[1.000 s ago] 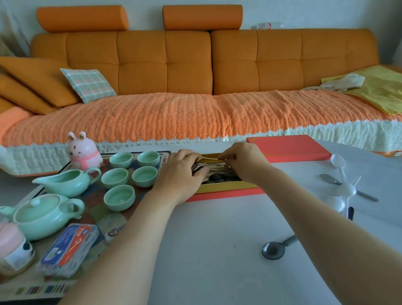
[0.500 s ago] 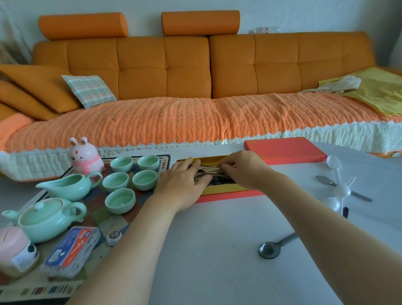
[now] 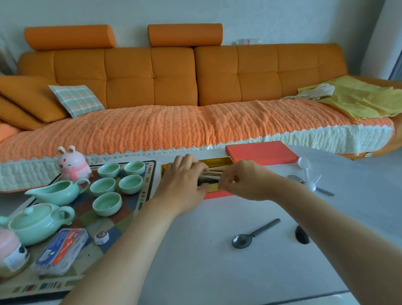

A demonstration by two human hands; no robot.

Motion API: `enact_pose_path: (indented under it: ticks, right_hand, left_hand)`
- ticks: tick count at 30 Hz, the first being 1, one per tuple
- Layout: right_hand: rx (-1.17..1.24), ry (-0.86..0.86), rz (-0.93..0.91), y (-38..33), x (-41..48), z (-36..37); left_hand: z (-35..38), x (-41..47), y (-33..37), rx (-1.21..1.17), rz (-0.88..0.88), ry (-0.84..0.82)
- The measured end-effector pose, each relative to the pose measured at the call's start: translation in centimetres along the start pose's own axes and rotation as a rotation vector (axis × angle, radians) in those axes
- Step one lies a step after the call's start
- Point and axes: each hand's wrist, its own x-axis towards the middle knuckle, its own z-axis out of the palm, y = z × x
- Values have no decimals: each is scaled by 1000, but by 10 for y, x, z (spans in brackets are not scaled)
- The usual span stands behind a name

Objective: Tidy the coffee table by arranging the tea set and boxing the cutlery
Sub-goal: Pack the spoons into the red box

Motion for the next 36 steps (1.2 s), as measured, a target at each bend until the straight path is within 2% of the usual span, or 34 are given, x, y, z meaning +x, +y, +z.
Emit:
enact_pose_path:
  ticks: [3,6,10,15,23,26,30,32,34,36]
  right_hand:
    - [-55,-235,25,1,-21,-2]
    - [-118,-313,54,5,-35,-2]
    - [-130,-383,71,7,-46,-5]
    - [-178,-432,79,8,-47,-4]
    - [-167,-402,51,6,-31,5]
    - [-105,-370,72,4,-25,7]
    - [-69,-279,54,4,-12,6]
    - [-42,-136,62,3,-2,8]
    - [-11,88,52,2,9,11]
    - [-33,234,-10,1,19,16]
  left_hand:
    - [-7,-9,25,-171,-16,-194]
    - [-11,-22,47,-359,-62,-401]
    - [-12,-34,62,-346,-44,-567]
    - [-11,-39,68,-298,2,-569]
    - [-4,-32,54,-417,-90,-542]
    - [0,-28,44,-434,-126,-454]
    - [-7,-18,27,-451,-165,-160]
    - [-12,-13,16,-404,-162,38]
    - [-14,-9,3,-342,-155,210]
    - [-12,-6,-8,-325,-157,310]
